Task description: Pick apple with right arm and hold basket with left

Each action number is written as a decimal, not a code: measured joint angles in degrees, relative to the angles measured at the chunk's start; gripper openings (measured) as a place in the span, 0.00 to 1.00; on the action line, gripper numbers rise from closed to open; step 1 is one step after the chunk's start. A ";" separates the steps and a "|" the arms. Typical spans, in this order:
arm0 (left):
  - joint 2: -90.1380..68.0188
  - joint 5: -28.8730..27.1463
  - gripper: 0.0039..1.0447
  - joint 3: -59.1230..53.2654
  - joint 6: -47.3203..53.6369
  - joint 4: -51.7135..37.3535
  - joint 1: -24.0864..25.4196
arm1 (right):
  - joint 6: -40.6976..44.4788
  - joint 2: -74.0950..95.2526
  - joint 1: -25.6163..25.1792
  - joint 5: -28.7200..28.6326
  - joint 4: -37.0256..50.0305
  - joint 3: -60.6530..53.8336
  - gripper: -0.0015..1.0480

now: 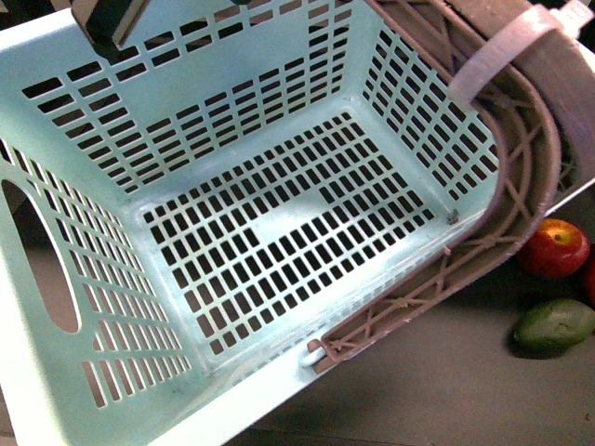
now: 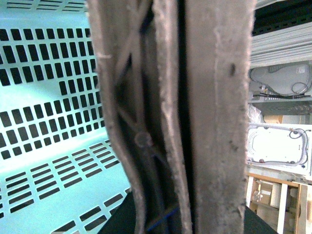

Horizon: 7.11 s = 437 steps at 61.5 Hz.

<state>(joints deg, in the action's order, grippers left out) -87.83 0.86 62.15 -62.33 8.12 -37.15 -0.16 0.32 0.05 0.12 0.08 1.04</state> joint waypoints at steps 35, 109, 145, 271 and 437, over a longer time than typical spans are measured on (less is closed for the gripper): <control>-0.57 -0.48 0.16 0.20 1.29 -0.22 -0.57 | 0.00 0.00 -0.02 -0.02 0.00 0.00 0.92; -0.59 -0.52 0.15 0.39 1.55 -0.24 -0.63 | 16.26 123.32 -9.49 5.79 28.74 42.05 0.92; -0.59 -0.52 0.15 0.39 1.55 -0.24 -0.63 | 15.78 138.94 -8.52 5.57 20.00 64.43 0.92; -0.59 -0.52 0.15 0.39 1.53 -0.24 -0.63 | 1.44 70.10 16.24 -1.53 13.77 37.53 0.76; -1.05 -0.63 0.15 0.39 1.44 -0.28 -0.70 | -0.04 11.93 0.13 -0.02 12.24 -0.02 0.02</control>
<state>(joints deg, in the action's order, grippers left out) -88.88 0.23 62.54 -60.88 7.84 -37.85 -0.21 12.25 0.19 0.10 12.32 1.02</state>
